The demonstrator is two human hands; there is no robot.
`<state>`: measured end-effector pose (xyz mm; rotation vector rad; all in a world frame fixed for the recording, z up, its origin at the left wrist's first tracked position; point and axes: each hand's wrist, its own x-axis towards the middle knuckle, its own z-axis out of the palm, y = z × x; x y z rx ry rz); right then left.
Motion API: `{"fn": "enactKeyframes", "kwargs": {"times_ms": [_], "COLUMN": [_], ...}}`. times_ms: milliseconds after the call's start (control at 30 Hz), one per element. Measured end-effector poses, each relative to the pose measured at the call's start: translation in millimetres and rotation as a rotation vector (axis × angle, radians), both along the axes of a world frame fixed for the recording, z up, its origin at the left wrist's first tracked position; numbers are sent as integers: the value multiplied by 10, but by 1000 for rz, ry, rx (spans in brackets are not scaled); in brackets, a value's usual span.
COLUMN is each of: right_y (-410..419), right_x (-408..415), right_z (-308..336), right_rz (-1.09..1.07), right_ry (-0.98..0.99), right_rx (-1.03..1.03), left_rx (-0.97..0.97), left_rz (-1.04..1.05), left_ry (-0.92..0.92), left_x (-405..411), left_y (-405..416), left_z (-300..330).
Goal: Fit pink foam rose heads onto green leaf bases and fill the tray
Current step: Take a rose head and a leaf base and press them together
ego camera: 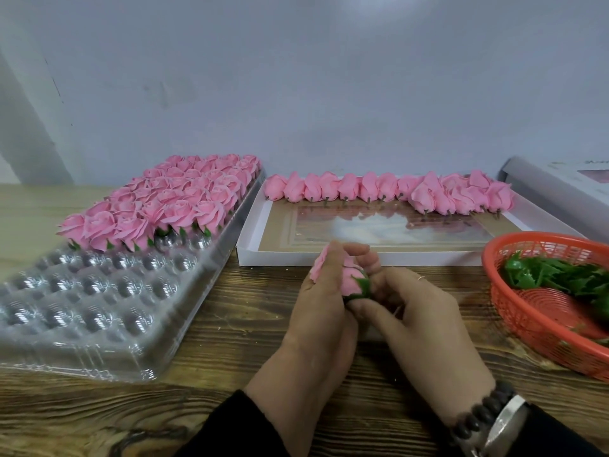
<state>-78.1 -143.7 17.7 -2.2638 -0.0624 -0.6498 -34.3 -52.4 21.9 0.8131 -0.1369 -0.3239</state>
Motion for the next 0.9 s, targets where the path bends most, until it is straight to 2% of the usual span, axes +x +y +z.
{"fn": "enactKeyframes", "kwargs": {"times_ms": [200, 333, 500, 600, 733, 900], "right_y": [-24, 6, 40, 42, 0, -4], "right_x": [-7, 28, 19, 39, 33, 36], "right_z": [-12, 11, 22, 46, 72, 51], "right_rz": [-30, 38, 123, 135, 261, 392], "right_ry": [-66, -2, -31, -14, 100, 192], "right_rx": [-39, -19, 232, 499, 851, 990], "left_rx": [-8, -1, 66, 82, 163, 204], "left_rz": [-75, -24, 2, -110, -296, -285], "left_ry": [17, 11, -56, -107, -238, -138], "left_x": [-49, -50, -74, -56, -25, 1], "left_y": [-30, -25, -23, 29, 80, 76], "left_z": [-3, 27, 7, 19, 28, 12]}}
